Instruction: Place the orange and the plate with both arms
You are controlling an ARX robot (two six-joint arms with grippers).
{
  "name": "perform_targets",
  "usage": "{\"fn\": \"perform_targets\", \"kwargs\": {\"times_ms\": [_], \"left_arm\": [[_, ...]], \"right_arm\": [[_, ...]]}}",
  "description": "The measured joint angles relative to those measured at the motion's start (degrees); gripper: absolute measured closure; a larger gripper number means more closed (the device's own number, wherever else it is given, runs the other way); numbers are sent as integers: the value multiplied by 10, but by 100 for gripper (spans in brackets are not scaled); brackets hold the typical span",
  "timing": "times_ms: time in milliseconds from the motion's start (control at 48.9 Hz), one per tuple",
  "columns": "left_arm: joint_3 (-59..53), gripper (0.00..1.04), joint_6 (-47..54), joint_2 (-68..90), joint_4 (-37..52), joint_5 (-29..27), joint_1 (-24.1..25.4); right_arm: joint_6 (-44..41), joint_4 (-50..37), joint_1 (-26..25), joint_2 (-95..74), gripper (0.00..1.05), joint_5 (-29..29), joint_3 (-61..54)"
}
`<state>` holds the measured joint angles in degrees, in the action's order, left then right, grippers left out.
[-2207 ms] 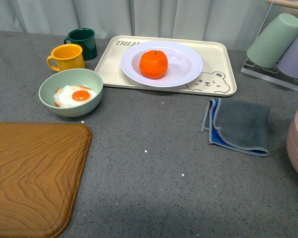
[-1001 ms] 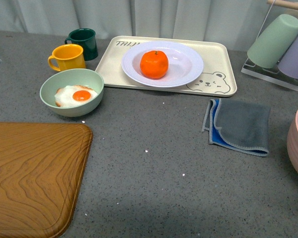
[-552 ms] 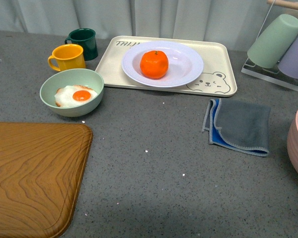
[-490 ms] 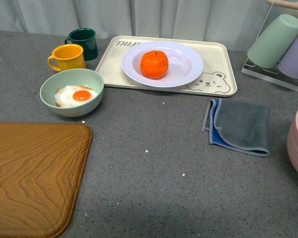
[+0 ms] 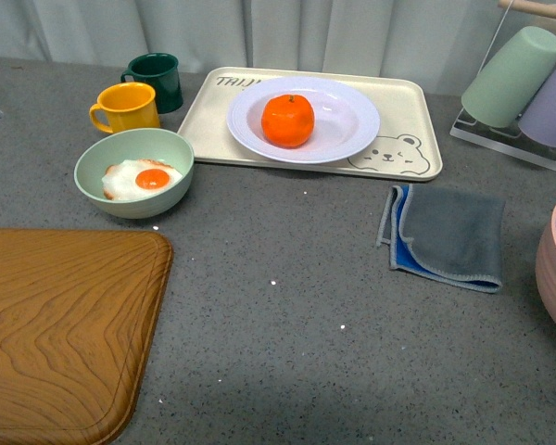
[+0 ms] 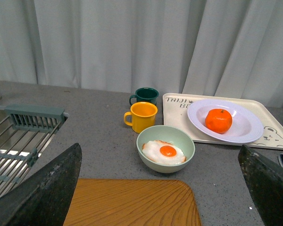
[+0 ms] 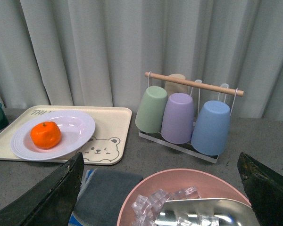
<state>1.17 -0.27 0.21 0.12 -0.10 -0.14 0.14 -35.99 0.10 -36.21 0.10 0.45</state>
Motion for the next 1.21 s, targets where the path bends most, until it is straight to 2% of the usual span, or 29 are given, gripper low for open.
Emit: {"fn": "perform_targets", "kwargs": {"times_ms": [736, 838, 1042, 1206], "left_arm": [[0, 7, 0, 0, 0, 0, 0], [0, 7, 0, 0, 0, 0, 0], [0, 7, 0, 0, 0, 0, 0], [0, 7, 0, 0, 0, 0, 0]], "right_arm": [[0, 0, 0, 0, 9, 0, 0], [0, 35, 0, 30, 29, 0, -1], [0, 91, 0, 92, 61, 0, -2], [0, 146, 0, 150, 97, 0, -2]]}}
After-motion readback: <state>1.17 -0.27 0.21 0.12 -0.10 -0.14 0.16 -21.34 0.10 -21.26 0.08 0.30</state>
